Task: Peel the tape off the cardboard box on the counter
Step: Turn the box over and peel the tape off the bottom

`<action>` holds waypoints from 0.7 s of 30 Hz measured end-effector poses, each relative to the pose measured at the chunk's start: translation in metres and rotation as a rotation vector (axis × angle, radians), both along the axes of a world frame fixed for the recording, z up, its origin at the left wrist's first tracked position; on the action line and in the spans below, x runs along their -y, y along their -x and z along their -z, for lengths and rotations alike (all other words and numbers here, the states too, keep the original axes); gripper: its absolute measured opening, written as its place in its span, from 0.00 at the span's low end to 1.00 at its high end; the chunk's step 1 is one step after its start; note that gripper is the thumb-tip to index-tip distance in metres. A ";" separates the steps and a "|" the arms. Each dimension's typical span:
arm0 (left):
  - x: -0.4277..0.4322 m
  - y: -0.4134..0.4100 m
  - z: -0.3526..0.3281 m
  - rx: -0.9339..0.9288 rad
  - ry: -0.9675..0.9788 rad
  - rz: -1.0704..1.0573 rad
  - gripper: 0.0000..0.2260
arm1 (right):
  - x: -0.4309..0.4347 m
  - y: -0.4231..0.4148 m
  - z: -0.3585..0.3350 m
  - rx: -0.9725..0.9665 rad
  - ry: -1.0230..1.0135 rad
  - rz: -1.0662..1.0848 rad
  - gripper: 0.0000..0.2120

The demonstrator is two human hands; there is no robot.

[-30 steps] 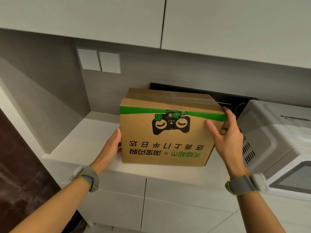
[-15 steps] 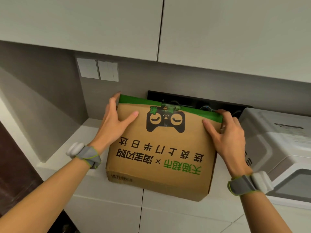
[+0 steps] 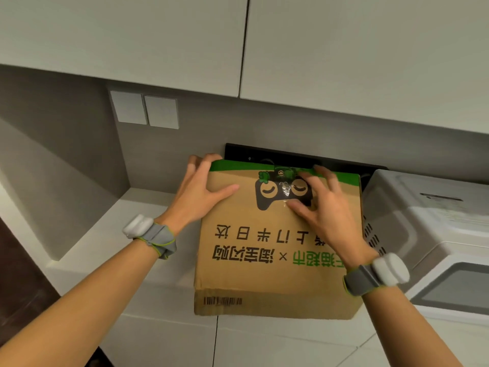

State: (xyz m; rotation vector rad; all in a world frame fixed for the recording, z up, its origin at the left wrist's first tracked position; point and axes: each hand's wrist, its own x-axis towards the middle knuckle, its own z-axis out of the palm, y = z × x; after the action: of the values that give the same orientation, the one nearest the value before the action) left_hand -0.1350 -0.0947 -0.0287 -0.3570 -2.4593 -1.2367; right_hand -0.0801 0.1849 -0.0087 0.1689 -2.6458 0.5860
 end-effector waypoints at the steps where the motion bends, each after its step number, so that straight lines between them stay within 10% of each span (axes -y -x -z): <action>1: -0.002 0.000 0.001 -0.001 -0.020 0.011 0.31 | 0.000 0.001 -0.001 0.013 -0.021 -0.030 0.33; 21: -0.001 0.004 0.012 -0.045 -0.106 0.057 0.30 | 0.005 0.004 -0.006 0.008 -0.013 -0.088 0.30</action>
State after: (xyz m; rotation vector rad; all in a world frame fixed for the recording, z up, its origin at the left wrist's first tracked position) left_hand -0.1391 -0.0939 -0.0408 -0.4239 -2.3492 -1.3614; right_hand -0.0841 0.1795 -0.0030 0.2891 -2.6614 0.5990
